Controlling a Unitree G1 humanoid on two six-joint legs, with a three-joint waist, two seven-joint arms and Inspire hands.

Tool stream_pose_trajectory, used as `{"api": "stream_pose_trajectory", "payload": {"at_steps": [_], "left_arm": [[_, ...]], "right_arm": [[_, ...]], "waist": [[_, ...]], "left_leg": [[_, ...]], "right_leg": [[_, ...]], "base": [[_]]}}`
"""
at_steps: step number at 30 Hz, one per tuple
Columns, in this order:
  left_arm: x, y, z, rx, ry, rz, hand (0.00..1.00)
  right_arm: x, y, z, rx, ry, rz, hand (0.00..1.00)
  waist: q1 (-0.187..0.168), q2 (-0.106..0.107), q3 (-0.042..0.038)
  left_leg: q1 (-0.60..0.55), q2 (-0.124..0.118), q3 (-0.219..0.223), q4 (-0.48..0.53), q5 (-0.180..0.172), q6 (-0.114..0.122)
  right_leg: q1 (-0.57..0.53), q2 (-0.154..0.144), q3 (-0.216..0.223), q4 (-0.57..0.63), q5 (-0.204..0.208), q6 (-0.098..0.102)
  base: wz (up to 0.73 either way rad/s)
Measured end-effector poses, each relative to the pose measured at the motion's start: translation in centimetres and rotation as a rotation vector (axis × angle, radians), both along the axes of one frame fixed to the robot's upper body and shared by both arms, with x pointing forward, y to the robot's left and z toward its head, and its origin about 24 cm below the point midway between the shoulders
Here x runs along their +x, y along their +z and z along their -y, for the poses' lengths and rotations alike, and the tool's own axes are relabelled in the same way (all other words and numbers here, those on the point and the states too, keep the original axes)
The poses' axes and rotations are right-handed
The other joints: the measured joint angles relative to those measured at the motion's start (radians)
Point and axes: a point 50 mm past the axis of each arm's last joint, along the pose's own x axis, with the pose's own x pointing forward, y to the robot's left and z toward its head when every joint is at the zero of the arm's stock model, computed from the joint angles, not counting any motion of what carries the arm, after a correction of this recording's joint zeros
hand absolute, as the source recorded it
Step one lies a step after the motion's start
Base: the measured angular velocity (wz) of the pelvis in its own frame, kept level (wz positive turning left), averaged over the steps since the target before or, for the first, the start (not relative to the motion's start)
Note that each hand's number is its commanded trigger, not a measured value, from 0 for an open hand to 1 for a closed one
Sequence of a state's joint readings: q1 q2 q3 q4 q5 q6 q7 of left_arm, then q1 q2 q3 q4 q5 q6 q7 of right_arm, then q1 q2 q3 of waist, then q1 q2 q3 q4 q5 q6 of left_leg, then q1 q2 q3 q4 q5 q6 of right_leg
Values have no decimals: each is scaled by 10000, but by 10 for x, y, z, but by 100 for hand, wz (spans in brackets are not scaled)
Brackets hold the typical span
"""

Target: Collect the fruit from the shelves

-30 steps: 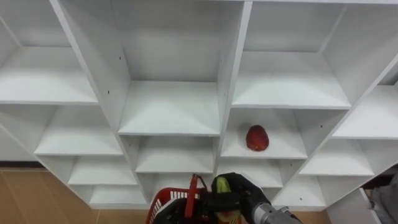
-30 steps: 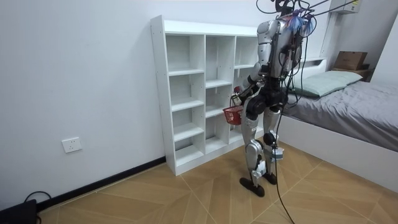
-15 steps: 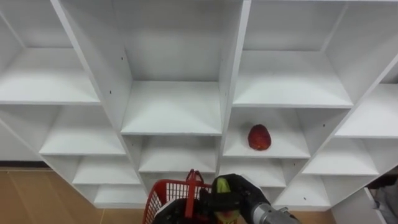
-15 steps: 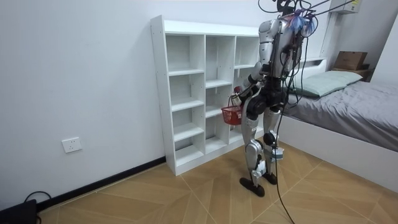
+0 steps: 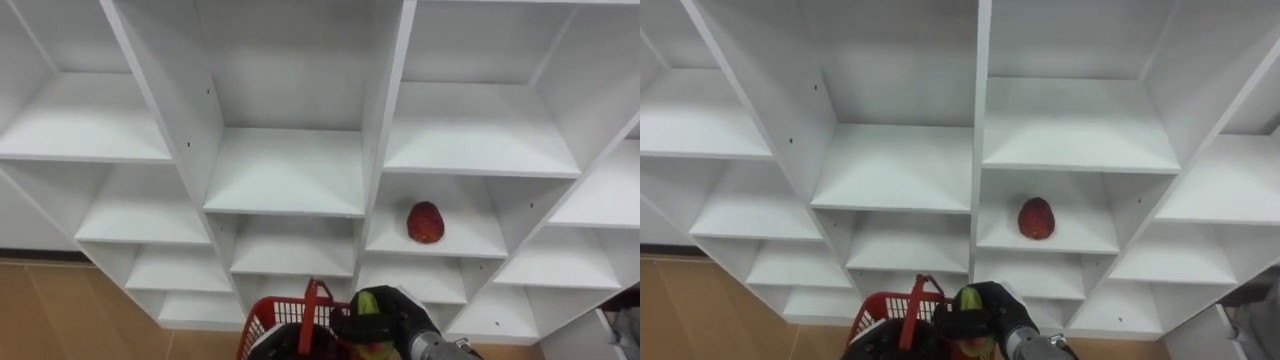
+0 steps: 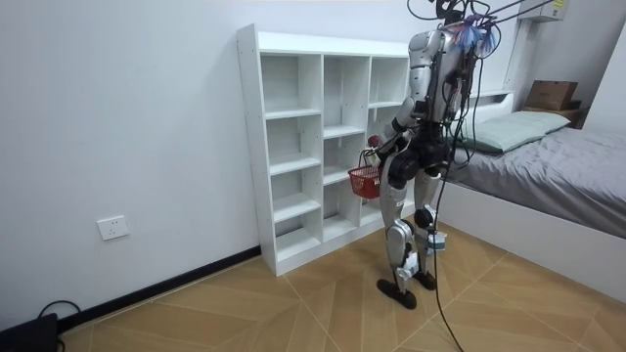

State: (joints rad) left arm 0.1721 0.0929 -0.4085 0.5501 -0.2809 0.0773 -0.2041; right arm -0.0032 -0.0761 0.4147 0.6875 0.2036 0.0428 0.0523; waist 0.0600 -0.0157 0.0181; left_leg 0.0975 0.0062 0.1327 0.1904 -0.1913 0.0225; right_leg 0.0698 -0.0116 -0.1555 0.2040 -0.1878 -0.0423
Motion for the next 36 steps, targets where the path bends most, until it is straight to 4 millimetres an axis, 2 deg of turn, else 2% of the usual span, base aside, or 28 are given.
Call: {"api": "stream_pose_trajectory", "payload": {"at_steps": [11,18,36], "left_arm": [[-4,-1,2,37,-290,-74,100],[-11,-5,0,104,-261,-300,100],[-15,-6,3,92,-480,-398,100]], "right_arm": [[7,-1,7,-644,-454,65,100],[8,-1,8,-835,-651,144,100],[12,1,5,-822,-553,215,100]], "waist": [[27,-112,33],[22,-147,13],[33,-213,27]], "left_leg": [[114,-7,-39,-8,0,0],[79,-9,-47,-1,1,2],[12,-19,-152,106,1,2]], "right_leg": [[212,-25,-138,-33,4,3],[212,-52,-248,-27,-1,11],[288,-72,-418,-44,-26,13]], "base": [[2],[4],[2]]}}
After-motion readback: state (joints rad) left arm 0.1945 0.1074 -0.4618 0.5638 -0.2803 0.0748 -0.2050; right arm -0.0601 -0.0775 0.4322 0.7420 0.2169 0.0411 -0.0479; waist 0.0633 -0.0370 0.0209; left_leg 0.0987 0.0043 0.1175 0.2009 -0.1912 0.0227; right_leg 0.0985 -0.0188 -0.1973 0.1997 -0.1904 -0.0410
